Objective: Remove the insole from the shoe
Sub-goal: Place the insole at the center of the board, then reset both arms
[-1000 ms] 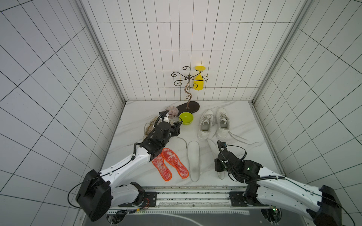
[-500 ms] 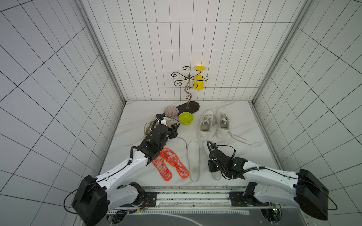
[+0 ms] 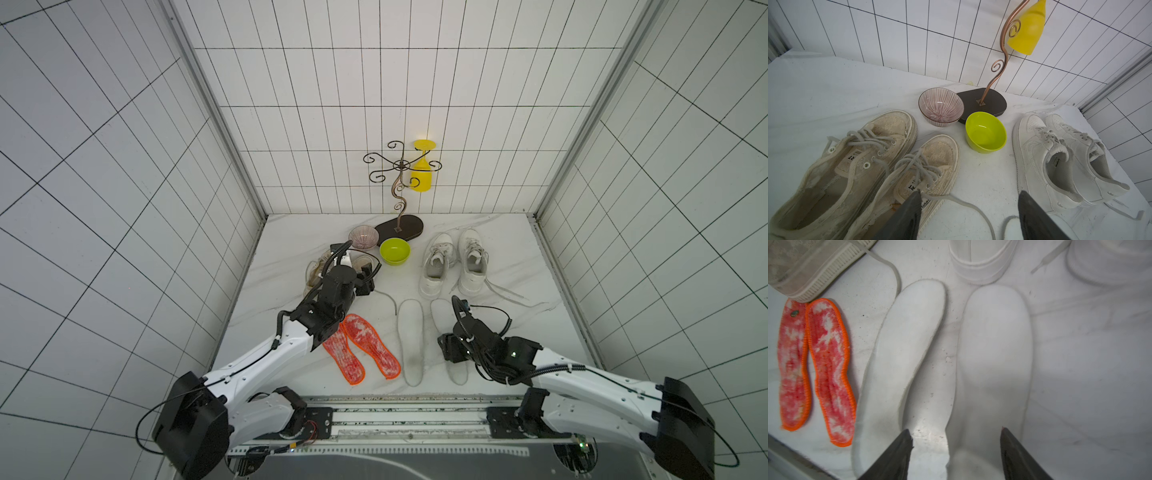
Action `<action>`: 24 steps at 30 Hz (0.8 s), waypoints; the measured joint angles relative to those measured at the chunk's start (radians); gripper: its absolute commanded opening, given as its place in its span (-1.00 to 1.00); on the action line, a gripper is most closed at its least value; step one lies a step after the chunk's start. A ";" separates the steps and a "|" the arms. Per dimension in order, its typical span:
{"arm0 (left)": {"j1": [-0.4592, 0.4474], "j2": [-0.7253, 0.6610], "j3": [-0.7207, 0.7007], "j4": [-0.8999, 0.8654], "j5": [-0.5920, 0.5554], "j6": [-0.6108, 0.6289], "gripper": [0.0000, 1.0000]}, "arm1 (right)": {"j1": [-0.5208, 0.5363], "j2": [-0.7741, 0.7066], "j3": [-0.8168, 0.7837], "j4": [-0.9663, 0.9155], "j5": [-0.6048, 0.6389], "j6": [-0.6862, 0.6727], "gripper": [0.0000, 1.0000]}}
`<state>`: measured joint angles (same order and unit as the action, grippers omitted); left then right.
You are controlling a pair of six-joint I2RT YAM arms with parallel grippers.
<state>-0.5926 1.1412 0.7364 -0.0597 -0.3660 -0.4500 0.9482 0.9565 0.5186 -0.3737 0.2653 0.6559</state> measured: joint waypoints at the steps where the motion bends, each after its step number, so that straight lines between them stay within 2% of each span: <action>1: 0.003 -0.005 0.000 -0.011 -0.018 0.006 0.61 | -0.008 -0.018 0.004 -0.014 0.027 -0.009 0.63; 5: 0.030 -0.047 -0.006 -0.029 -0.105 0.033 0.80 | -0.119 -0.048 0.054 -0.045 0.122 -0.064 0.66; 9: 0.095 -0.074 -0.033 -0.014 -0.218 0.050 0.94 | -0.333 -0.041 0.102 -0.002 0.217 -0.155 0.77; 13: 0.212 -0.040 -0.103 0.058 -0.278 0.094 0.96 | -0.586 -0.021 0.101 0.112 0.217 -0.234 0.80; 15: 0.250 0.002 -0.149 0.126 -0.303 0.139 0.96 | -0.669 -0.016 0.092 0.215 0.211 -0.272 0.80; 19: 0.275 0.109 -0.182 0.217 -0.332 0.239 0.95 | -0.739 0.012 0.038 0.426 0.206 -0.327 0.80; 21: 0.289 0.144 -0.182 0.261 -0.332 0.281 0.95 | -0.746 0.069 0.032 0.497 0.233 -0.354 0.81; 24: 0.356 0.177 -0.204 0.357 -0.283 0.309 0.95 | -0.751 0.174 0.014 0.622 0.292 -0.394 0.82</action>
<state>-0.2367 1.3178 0.5323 0.2974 -0.6487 -0.1410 0.1974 1.1305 0.5331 0.2485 0.5571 0.2615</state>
